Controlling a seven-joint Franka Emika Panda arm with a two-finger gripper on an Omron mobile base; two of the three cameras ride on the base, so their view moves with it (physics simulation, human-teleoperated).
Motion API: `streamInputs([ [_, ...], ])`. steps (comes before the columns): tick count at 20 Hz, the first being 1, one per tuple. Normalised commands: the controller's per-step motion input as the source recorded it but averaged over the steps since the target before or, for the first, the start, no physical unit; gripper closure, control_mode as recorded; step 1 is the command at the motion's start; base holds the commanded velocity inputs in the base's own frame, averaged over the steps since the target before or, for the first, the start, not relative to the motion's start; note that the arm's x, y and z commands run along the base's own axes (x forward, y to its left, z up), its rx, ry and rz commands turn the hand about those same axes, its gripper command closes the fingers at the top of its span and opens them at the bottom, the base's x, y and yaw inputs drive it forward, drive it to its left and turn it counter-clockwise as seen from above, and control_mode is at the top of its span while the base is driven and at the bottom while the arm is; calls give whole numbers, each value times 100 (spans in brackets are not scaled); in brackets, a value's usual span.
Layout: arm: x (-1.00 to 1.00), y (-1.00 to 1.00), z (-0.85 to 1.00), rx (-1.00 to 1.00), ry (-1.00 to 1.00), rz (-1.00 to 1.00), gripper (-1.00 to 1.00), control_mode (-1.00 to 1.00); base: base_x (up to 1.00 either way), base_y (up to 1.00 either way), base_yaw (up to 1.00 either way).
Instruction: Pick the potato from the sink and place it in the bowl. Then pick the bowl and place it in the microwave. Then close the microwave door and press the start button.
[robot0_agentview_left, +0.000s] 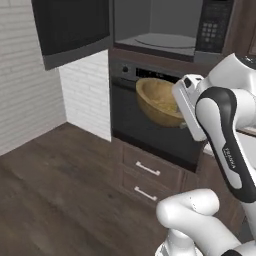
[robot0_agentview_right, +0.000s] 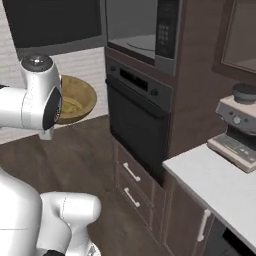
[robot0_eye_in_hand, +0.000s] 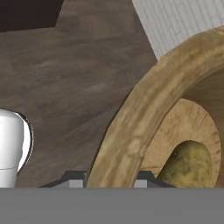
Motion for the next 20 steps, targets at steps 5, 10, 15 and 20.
streamInputs([
  [5,0,0,0,0,0,0,100,100,78,37,-62],
  [10,0,0,0,0,0,0,100,100,29,18,-61],
  [15,0,0,0,0,0,0,100,100,19,25,-21],
  [20,0,0,0,0,0,0,100,100,65,51,0],
])
